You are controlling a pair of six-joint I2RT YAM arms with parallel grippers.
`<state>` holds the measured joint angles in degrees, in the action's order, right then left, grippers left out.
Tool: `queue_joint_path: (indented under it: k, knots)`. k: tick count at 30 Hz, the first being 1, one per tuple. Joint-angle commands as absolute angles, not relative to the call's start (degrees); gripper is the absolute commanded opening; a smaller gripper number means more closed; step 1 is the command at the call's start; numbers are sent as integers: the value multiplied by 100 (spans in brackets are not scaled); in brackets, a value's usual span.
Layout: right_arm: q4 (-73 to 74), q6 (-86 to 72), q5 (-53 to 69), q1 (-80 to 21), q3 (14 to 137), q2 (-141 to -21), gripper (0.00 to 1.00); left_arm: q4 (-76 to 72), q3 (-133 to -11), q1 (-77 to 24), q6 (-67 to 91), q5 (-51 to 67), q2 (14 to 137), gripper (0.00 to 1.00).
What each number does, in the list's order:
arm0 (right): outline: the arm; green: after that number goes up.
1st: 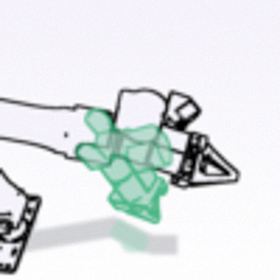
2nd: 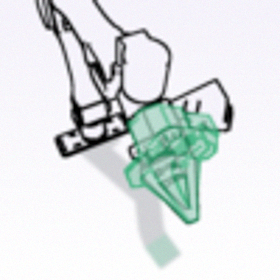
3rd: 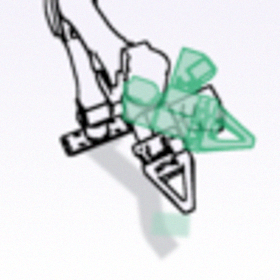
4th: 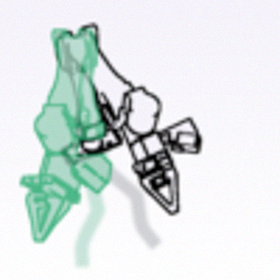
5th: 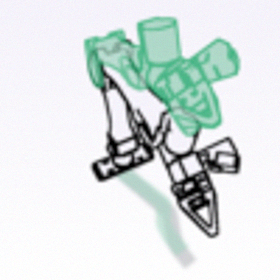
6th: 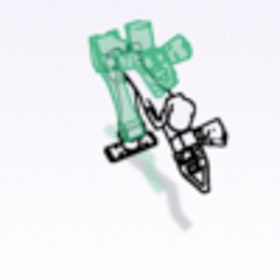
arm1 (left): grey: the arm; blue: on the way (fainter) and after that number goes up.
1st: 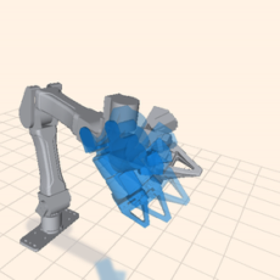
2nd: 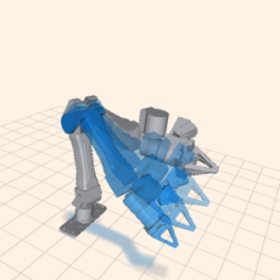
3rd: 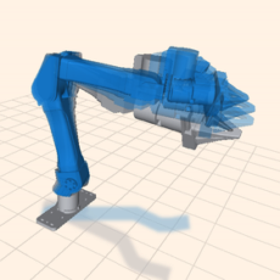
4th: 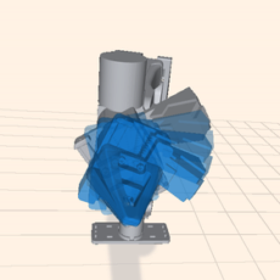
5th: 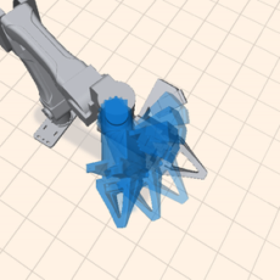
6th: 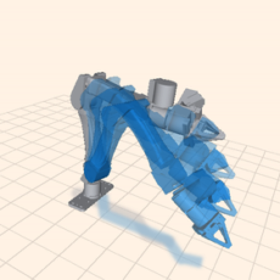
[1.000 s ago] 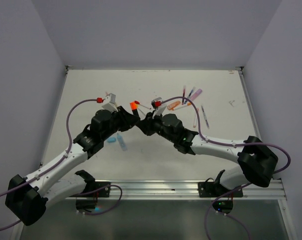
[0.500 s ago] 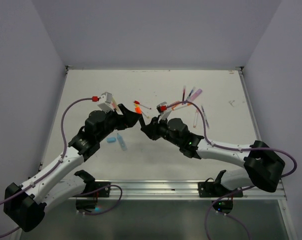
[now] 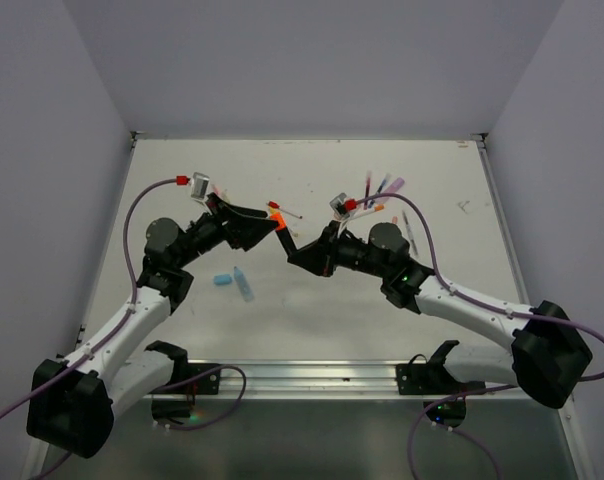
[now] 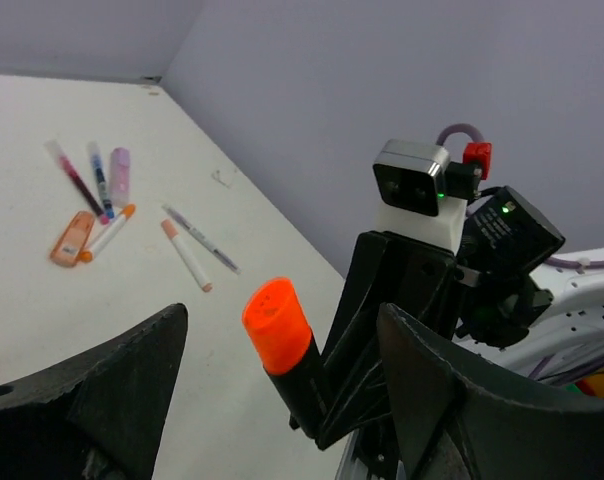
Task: Open the pen caps
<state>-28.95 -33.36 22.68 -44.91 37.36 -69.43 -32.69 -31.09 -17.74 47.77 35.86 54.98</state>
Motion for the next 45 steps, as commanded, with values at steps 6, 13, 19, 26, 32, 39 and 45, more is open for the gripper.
queue_joint_path:
  k: [6, 13, 19, 26, 32, 39, 45]
  knots:
    - [-3270, -3261, 3445, -4482, 3893, -6741, 0, -5649, -2918, -1723, 5651, 4745, 5853, 67]
    - [-3427, -3305, 3516, -4482, 3920, -6812, 0, -5704, -2857, -1740, 5766, 4843, 5880, 56]
    - [-3524, -3331, 3419, -4482, 3990, -6829, 0, -5678, -2663, -1740, 5774, 4720, 5757, 51]
    - [-3727, -3489, 3533, -4491, 4096, -7022, 0, -5704, -2610, -1784, 5775, 4685, 5739, 43]
    - [-3726, -3507, 3577, -4482, 4087, -7110, 0, -5783, -2637, -1793, 5757, 4623, 5739, 39]
    - [-4042, -3691, 3612, -4482, 3894, -7172, 0, -5853, -2602, -1793, 5748, 4412, 5616, 34]
    - [-4219, -3797, 3691, -4482, 3858, -7286, 0, -5915, -2575, -1793, 5801, 4395, 5608, 20]
